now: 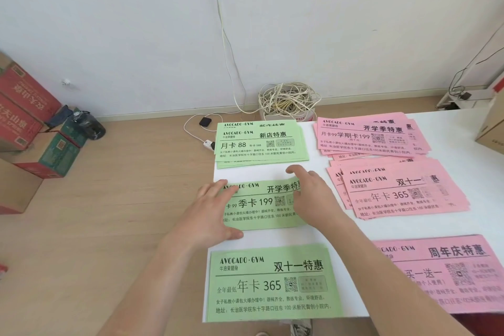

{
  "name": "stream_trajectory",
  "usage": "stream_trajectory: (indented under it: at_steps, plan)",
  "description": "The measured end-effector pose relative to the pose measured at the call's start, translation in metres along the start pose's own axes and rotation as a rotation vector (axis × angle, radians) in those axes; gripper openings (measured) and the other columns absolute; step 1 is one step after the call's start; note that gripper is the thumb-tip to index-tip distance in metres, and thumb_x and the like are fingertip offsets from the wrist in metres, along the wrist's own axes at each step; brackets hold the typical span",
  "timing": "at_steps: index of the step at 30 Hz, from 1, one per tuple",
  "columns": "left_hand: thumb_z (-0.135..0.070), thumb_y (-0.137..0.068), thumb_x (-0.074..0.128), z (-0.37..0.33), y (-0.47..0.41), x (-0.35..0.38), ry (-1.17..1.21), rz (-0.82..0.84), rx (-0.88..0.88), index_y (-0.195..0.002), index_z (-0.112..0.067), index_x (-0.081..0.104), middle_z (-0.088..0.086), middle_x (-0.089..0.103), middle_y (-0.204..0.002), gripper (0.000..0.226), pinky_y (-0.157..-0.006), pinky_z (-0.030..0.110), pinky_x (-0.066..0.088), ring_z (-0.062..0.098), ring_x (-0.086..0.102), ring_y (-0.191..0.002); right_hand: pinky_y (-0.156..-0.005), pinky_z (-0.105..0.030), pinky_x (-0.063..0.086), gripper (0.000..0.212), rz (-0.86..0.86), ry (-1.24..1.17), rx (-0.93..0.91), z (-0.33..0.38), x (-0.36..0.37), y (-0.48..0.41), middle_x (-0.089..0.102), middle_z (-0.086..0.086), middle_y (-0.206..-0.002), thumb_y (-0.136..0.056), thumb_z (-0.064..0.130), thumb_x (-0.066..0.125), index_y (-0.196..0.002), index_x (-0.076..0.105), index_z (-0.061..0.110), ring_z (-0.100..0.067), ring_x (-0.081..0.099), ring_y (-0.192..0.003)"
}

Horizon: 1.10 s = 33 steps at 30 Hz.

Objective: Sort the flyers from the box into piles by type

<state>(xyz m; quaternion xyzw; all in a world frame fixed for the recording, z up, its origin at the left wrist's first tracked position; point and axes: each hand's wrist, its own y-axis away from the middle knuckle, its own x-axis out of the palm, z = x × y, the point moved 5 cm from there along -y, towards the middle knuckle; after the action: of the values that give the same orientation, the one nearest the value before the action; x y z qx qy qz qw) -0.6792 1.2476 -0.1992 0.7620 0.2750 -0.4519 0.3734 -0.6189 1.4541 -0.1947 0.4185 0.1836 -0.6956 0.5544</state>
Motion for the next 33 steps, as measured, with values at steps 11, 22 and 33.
stream_trajectory:
  at_steps: [11,22,33]
  plan:
    - [-0.052,-0.067,0.077,-0.001,-0.005,-0.006,-0.001,0.016,0.057,-0.149,-0.033,0.013,-0.007,0.010,-0.152,0.105,-0.114,0.034,0.020,0.012,0.002,-0.140,-0.091,-0.032,0.037,0.081,0.005,0.126,0.026,-0.010,-0.015,0.027,0.047,-0.009,-0.121,-0.083,0.039,0.068,-0.146,0.020,0.023,-0.029,0.046,-0.113]
    - [-0.052,-0.067,0.077,-0.003,-0.007,-0.006,-0.007,0.040,0.093,-0.148,-0.033,0.014,-0.009,0.011,-0.149,0.104,-0.113,0.031,0.024,0.010,0.007,-0.138,-0.102,-0.029,0.033,0.078,0.153,0.311,-0.063,-0.008,-0.012,0.035,0.034,-0.005,-0.134,-0.080,0.039,0.071,-0.143,0.029,0.023,-0.024,0.035,-0.122]
    - [-0.054,-0.072,0.072,-0.014,-0.008,-0.028,-0.005,-0.028,0.069,-0.149,-0.035,0.010,-0.009,0.013,-0.151,0.100,-0.114,0.032,0.020,0.012,0.010,-0.140,-0.095,-0.034,0.038,0.063,0.147,0.208,-0.044,-0.009,-0.031,0.025,0.046,-0.005,-0.127,-0.084,0.045,0.065,-0.132,0.034,0.019,-0.024,0.044,-0.118]
